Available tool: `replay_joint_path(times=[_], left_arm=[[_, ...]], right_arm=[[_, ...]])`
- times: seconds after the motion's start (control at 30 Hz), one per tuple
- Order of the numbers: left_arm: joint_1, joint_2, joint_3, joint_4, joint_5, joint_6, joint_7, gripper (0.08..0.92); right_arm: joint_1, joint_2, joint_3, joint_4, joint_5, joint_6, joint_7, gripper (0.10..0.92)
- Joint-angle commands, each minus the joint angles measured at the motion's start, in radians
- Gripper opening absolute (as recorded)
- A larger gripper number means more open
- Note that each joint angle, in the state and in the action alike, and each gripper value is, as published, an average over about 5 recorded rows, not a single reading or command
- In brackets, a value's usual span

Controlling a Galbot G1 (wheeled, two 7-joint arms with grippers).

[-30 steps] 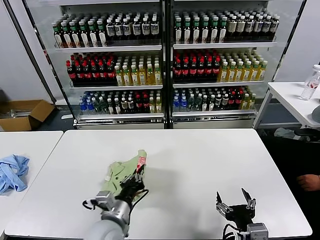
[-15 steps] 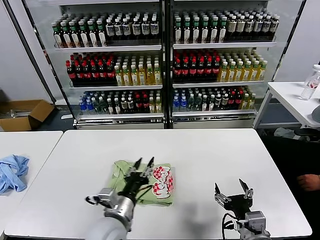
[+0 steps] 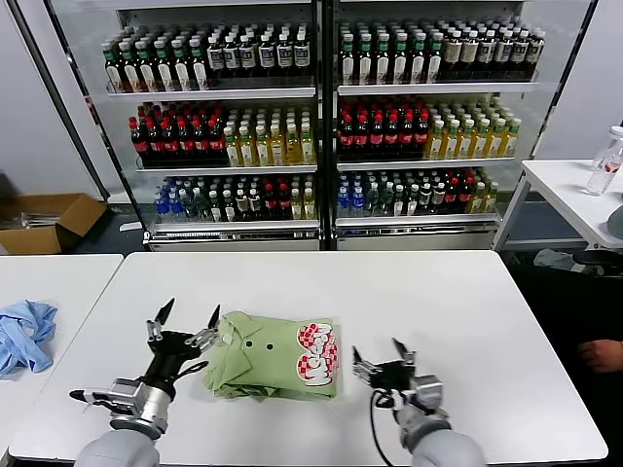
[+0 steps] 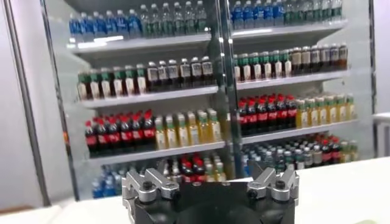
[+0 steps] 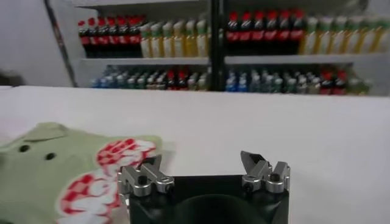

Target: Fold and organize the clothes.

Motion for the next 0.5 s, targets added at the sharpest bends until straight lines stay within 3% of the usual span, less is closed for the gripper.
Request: replay_joint_path(times=[0.03,0.37,0.5], left_arm=[[0.018,0.038,-0.105,0.055,0.096,-0.074,0.070,0.822],[-0.007,0.022,-0.096,0.078,0.087,-0.080,0.048,0.823],[-0.005,0.017,-0.095,0.062,0.063,-0.099,0.022,0.823]], right_arm=[[0.167,0.071,-0.162,-0.217,0.133,-0.020,0.014,0.822],[0.140,0.091,-0.166,-0.212,0.121,-0.018,-0.007,0.811],[0.136,0.100,-0.169,-0.212,0.122,-0.017,-0.011,0.726]])
